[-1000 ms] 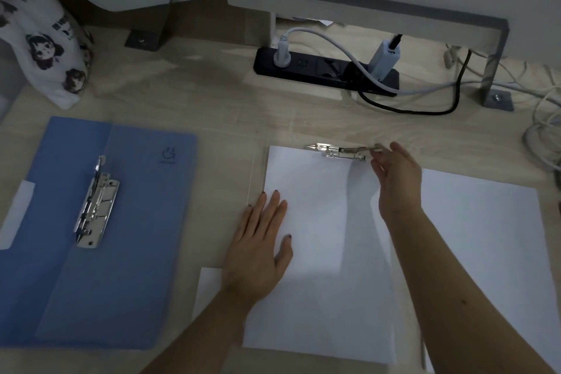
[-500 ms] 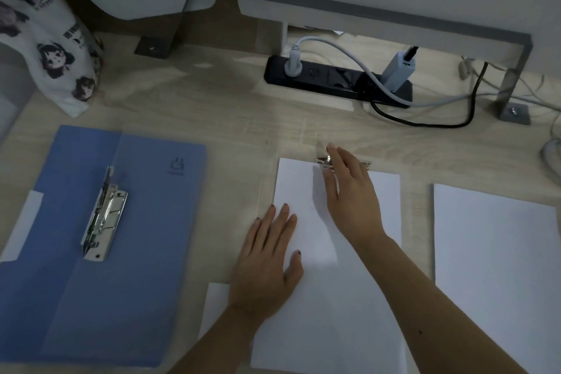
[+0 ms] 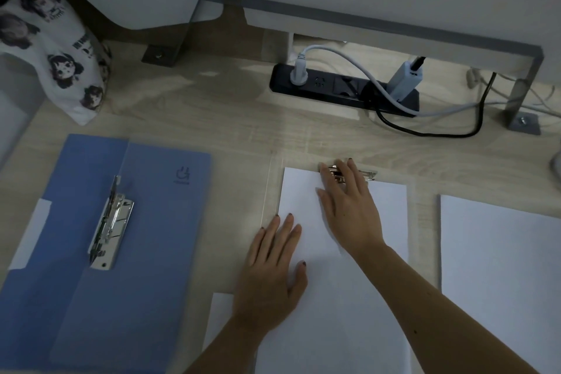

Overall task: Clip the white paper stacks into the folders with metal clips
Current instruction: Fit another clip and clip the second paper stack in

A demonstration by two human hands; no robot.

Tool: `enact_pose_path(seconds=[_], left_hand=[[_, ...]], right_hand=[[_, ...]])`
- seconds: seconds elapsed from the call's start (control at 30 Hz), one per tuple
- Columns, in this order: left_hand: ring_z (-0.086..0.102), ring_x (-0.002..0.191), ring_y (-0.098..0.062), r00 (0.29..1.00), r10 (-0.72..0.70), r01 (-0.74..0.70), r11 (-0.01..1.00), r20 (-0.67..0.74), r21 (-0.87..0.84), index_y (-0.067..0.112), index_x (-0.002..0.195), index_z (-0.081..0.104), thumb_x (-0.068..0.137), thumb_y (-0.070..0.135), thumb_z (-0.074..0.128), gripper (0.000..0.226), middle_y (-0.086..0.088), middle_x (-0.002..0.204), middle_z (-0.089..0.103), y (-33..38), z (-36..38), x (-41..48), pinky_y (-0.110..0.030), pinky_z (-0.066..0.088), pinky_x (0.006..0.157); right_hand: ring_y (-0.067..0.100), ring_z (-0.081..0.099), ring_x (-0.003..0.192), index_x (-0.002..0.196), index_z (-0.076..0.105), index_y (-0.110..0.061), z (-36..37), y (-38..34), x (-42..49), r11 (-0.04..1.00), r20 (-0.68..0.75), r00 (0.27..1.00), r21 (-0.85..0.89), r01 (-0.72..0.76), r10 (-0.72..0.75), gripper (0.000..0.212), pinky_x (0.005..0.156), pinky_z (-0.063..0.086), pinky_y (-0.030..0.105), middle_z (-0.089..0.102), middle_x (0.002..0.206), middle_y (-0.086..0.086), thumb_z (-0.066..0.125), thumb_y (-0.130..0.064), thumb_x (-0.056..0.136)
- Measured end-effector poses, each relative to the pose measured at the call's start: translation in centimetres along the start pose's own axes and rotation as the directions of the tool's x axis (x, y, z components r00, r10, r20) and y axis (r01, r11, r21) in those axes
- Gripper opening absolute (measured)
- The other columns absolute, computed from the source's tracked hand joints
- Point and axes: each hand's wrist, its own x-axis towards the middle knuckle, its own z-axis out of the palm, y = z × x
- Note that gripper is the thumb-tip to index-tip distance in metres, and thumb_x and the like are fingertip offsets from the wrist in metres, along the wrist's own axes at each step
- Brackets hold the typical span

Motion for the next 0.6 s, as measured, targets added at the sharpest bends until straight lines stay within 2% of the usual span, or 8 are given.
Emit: enact_pose_path(seconds=[0.1, 0.23, 0.33, 0.4, 0.5, 0.6], left_hand=[[0.016, 0.144, -0.014, 1.0, -0.007, 0.007, 1.0, 0.014, 0.0, 0.019, 0.142, 0.034, 0.091, 0.041, 0.042, 0.057, 0.003, 0.152, 0.028, 0.0, 0.0, 0.0, -0.029, 0.007, 0.119], [0.016, 0.144, -0.014, 1.0, -0.009, 0.009, 1.0, 0.018, 0.0, 0.019, 0.142, 0.032, 0.091, 0.042, 0.041, 0.056, 0.003, 0.152, 0.028, 0.0, 0.0, 0.0, -0.03, 0.008, 0.119], [0.017, 0.144, -0.014, 1.0, 0.006, -0.006, 1.0, 0.0, -0.002, 0.018, 0.141, 0.033, 0.091, 0.04, 0.043, 0.056, 0.002, 0.151, 0.029, 0.1, 0.0, -0.1, -0.029, 0.007, 0.119], [0.016, 0.144, -0.013, 1.0, 0.008, -0.008, 1.0, -0.011, -0.008, 0.018, 0.141, 0.034, 0.09, 0.038, 0.044, 0.056, 0.003, 0.151, 0.028, 0.0, 0.1, 0.0, -0.028, 0.006, 0.119], [0.012, 0.145, -0.012, 1.0, 0.013, -0.014, 0.999, -0.016, -0.038, 0.019, 0.143, 0.031, 0.091, 0.036, 0.042, 0.056, 0.005, 0.154, 0.024, 0.1, 0.3, -0.1, -0.028, 0.006, 0.12], [0.012, 0.145, -0.013, 1.0, 0.024, -0.024, 1.0, -0.008, -0.019, 0.018, 0.143, 0.031, 0.092, 0.035, 0.039, 0.055, 0.004, 0.155, 0.022, 0.0, 0.2, -0.2, -0.029, 0.008, 0.119]], right_hand=[[0.031, 0.021, 0.142, 0.141, 0.036, -0.016, 0.3, -0.3, -0.2, 1.0, 0.002, 1.0, 0.007, -0.02, 0.02, 0.051, 0.114, 0.025, 0.041, 0.035, 0.149, 0.015, 0.027, -0.038, 0.096], [0.022, -0.003, 0.145, 0.148, 0.015, -0.019, 1.1, -0.8, -0.9, 0.999, -0.002, 1.0, -0.016, -0.028, 0.028, 0.059, 0.118, 0.0, 0.034, 0.013, 0.157, 0.011, 0.021, -0.045, 0.096], [0.019, -0.011, 0.144, 0.149, 0.009, -0.02, 1.4, -0.8, -1.1, 0.999, 0.0, 0.999, -0.002, -0.041, 0.041, 0.062, 0.115, -0.016, 0.026, 0.004, 0.158, 0.008, 0.016, -0.05, 0.094], [0.018, -0.016, 0.143, 0.149, 0.004, -0.021, 1.1, -0.7, -0.9, 0.999, 0.016, 0.999, 0.018, -0.029, 0.029, 0.063, 0.113, -0.021, 0.023, -0.002, 0.158, 0.007, 0.014, -0.051, 0.094], [0.018, -0.015, 0.143, 0.149, 0.005, -0.021, -0.1, -0.4, -1.2, 0.989, 0.056, 0.998, 0.144, -0.021, 0.013, 0.062, 0.116, -0.011, 0.029, -0.003, 0.158, 0.007, 0.025, -0.046, 0.096], [0.019, -0.004, 0.146, 0.148, 0.012, -0.022, -2.3, 1.0, -3.7, 0.939, 0.05, 0.99, 0.314, -0.143, 0.134, 0.059, 0.12, 0.004, 0.035, 0.003, 0.158, 0.005, 0.034, -0.04, 0.096]])
